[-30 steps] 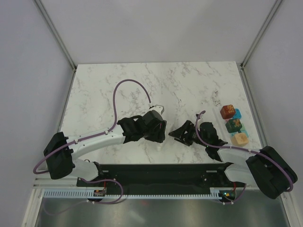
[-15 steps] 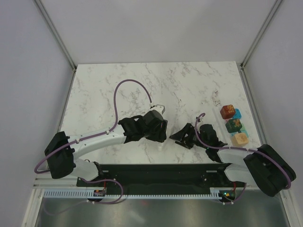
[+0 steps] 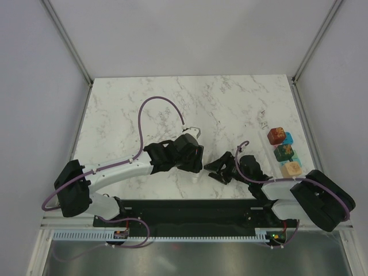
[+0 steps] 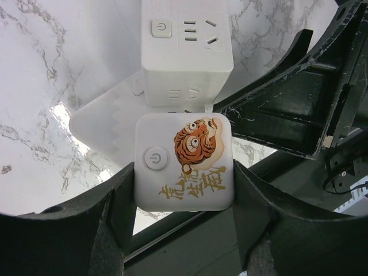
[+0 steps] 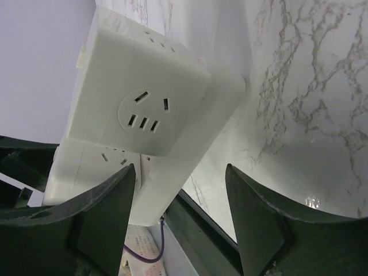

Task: Pull the plug off the socket

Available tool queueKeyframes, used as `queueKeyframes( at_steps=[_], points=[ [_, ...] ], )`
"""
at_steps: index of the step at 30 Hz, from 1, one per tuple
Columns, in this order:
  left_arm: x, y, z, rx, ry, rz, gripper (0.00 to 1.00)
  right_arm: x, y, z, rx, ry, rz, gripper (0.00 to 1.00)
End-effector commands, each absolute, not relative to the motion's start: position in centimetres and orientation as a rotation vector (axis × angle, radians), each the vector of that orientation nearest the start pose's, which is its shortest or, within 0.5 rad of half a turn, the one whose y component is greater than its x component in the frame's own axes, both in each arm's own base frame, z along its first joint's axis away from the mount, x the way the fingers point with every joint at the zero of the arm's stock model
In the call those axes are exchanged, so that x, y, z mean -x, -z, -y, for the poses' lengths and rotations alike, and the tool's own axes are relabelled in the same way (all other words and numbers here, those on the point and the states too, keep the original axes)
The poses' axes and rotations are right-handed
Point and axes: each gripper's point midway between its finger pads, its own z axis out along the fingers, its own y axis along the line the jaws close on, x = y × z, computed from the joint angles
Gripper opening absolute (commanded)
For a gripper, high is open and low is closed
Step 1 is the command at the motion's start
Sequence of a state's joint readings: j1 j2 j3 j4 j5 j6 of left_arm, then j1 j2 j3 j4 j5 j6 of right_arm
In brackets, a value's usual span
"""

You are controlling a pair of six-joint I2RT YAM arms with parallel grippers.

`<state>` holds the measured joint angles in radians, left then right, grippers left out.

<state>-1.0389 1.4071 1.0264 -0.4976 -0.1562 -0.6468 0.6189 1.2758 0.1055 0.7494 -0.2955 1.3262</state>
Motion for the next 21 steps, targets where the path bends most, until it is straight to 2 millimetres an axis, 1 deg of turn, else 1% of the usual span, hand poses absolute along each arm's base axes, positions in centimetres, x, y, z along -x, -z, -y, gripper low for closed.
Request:
queueKeyframes(
  at_steps=[1,8,9,13,16,18,19,21],
  points=[
    [-18.7,-13.5,32.5,-0.368,0.633,-2.457,0.02,-20.5,-7.9,-25.8,-0.658,-1.493,-2.167,0.72],
    [-18.8,-14.2,32.8,-0.362,0.657,-2.44,0.02,-20.0,-7.5,-26.4,-0.725,-1.479,-2.178,0.72],
    [-18.9,-14.4,32.9,-0.361,0.661,-2.436,0.02,-20.2,-7.6,-26.4,-0.742,-1.477,-2.164,0.73],
    [-18.9,-14.8,33.1,-0.367,0.672,-2.427,0.02,-20.5,-8.4,-26.8,-0.769,-1.493,-2.114,0.72],
    [-18.9,-14.8,33.3,-0.371,0.677,-2.427,0.02,-21.0,-9.8,-27.2,-0.761,-1.522,-2.041,0.72],
    [-18.9,-14.8,33.3,-0.373,0.681,-2.427,0.02,-21.4,-10.2,-27.4,-0.761,-1.523,-2.025,0.72],
    [-18.8,-14.8,33.3,-0.375,0.682,-2.428,0.02,-21.5,-10.0,-27.5,-0.77,-1.52,-2.024,0.71],
    [-18.8,-14.9,33.3,-0.375,0.685,-2.427,0.02,-21.6,-10.3,-27.9,-0.789,-1.548,-2.014,0.7]
  ],
)
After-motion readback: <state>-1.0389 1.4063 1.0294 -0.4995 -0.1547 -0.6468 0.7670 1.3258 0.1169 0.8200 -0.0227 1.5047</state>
